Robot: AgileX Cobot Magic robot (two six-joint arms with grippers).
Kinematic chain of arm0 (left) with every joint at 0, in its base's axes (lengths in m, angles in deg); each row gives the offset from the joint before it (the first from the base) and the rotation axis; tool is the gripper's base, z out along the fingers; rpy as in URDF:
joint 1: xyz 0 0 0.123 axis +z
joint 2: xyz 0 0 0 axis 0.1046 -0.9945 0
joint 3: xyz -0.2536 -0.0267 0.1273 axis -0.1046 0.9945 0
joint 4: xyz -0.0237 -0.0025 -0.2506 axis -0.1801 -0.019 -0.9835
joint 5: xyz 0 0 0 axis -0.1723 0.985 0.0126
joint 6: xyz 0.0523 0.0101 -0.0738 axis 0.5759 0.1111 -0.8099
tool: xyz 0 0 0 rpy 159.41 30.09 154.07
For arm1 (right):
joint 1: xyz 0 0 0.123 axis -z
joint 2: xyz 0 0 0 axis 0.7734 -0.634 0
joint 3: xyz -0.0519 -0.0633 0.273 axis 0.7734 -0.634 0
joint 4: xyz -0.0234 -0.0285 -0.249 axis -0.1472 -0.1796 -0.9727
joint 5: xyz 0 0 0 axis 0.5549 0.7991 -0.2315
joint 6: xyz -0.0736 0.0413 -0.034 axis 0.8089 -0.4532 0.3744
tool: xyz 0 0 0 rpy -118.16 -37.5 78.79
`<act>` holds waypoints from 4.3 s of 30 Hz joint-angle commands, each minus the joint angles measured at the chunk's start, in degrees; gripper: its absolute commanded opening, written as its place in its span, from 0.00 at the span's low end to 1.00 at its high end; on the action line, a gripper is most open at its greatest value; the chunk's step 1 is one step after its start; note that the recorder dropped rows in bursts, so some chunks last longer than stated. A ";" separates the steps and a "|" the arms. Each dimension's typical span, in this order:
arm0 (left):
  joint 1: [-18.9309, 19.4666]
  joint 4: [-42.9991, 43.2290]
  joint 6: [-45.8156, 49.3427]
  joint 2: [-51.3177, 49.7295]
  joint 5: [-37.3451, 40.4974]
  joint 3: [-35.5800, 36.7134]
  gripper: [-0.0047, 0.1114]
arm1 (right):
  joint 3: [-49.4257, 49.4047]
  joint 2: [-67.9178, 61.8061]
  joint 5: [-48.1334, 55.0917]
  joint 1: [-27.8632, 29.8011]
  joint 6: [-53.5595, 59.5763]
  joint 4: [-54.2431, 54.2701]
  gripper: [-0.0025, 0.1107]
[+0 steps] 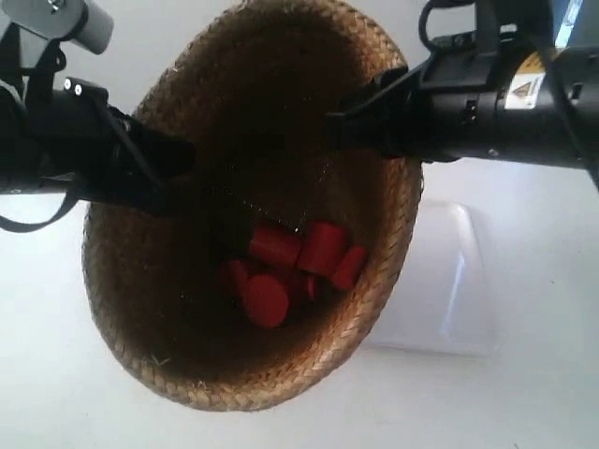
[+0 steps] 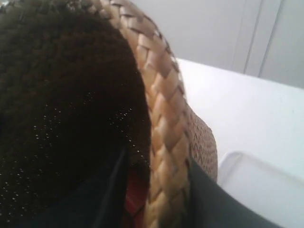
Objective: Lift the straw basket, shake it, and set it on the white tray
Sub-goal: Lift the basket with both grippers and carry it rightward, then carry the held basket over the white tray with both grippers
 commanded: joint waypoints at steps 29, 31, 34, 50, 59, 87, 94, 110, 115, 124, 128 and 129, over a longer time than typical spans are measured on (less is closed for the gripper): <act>-3.89 23.65 -25.46 -0.94 17.70 -12.58 0.04 | 2.48 0.33 2.56 -1.21 -15.43 -11.14 0.02; -3.89 23.65 -25.46 -1.02 15.67 -11.32 0.04 | 2.48 0.21 2.62 -1.21 -15.43 -11.14 0.02; -3.89 23.65 -25.46 -1.17 14.03 -10.16 0.04 | 2.48 0.31 2.65 -1.21 -15.34 -11.14 0.02; -11.20 68.70 -70.19 1.19 12.75 -6.42 0.04 | -1.47 3.90 -1.62 -2.72 -33.05 -30.46 0.02; -14.15 60.47 -63.87 4.73 21.09 -6.41 0.04 | -0.85 7.31 6.80 -6.50 -29.05 -25.54 0.02; -14.70 77.19 -76.98 -0.43 19.41 -6.56 0.04 | -2.68 2.70 0.30 -3.70 -41.45 -37.48 0.02; -26.97 63.25 -63.11 9.25 21.41 -6.73 0.04 | -4.21 18.30 3.61 -17.01 -37.33 -37.53 0.02; -15.83 78.95 -79.49 -1.63 19.58 -6.69 0.04 | -4.15 10.57 5.87 -7.26 -55.36 -54.54 0.02; -15.83 77.26 -79.37 -1.63 19.16 -6.69 0.04 | -4.15 10.57 7.64 -7.26 -55.36 -54.54 0.02; -15.69 77.50 -79.37 -1.63 21.48 -6.69 0.04 | -4.15 6.21 10.43 -7.26 -55.36 -54.94 0.02; -14.61 77.50 -79.62 -1.63 22.03 -6.69 0.04 | -4.15 3.86 9.37 -7.26 -55.36 -55.42 0.02; -14.12 77.50 -79.62 -1.63 21.69 -6.69 0.04 | -4.15 3.41 9.11 -7.26 -55.36 -56.10 0.02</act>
